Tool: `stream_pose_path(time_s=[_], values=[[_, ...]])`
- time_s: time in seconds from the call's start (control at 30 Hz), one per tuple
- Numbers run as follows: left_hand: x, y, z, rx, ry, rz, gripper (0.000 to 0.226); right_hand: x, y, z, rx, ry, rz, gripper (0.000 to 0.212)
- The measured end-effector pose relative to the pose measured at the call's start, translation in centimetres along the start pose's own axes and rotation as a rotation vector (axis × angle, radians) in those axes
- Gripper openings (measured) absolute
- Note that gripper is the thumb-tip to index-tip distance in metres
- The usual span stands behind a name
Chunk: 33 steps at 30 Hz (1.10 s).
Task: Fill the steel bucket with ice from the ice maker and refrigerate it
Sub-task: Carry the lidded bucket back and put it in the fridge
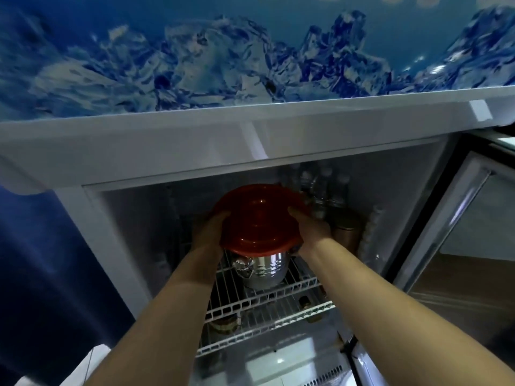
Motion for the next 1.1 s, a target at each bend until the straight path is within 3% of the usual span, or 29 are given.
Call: stream_pose_path(time_s=[0.17,0.3,0.43,0.57,0.7,0.83,0.93,1.1], values=[[0.3,0.0,-0.9,0.040,-0.017,-0.046,0.011,-0.1,0.3,-1.2,0.032,-0.004,0.021,0.044],[0.8,-0.2,-0.3,-0.007,-0.013,-0.068,0.041,-0.2,0.4,-1.5,0.032,0.022,0.037,0.049],[1.1,-0.6,0.6,-0.008,-0.027,-0.051,0.043,-0.3,0.3,-1.0,0.049,0.012,0.042,0.055],[0.8,-0.3,1.7,0.032,-0.028,-0.032,0.043,-0.4,0.4,-0.1,0.045,-0.051,0.049,0.049],[-0.6,-0.2,3.4,0.071,-0.023,0.001,0.044,-1.2,0.6,1.4,0.015,-0.007,0.136,0.049],[-2.5,-0.2,6.2,0.122,0.048,-0.113,0.017,-2.7,1.0,4.7,-0.006,0.001,0.165,0.034],[-3.3,-0.2,8.9,0.115,0.094,-0.203,0.011,-4.1,1.0,7.8,-0.024,0.016,0.251,0.022],[-2.6,0.2,15.4,0.101,0.087,-0.266,0.032,-6.1,0.0,12.9,-0.041,0.030,0.337,0.016]])
Point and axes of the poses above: each hand's wrist, its own z-axis away from the middle knuckle, its own x-axis out of the palm, y = z × x, the point moved 3 cm from there along -z, towards the middle knuckle, and after that the axes turned 5 degrees about z, right-handed, at the moved point
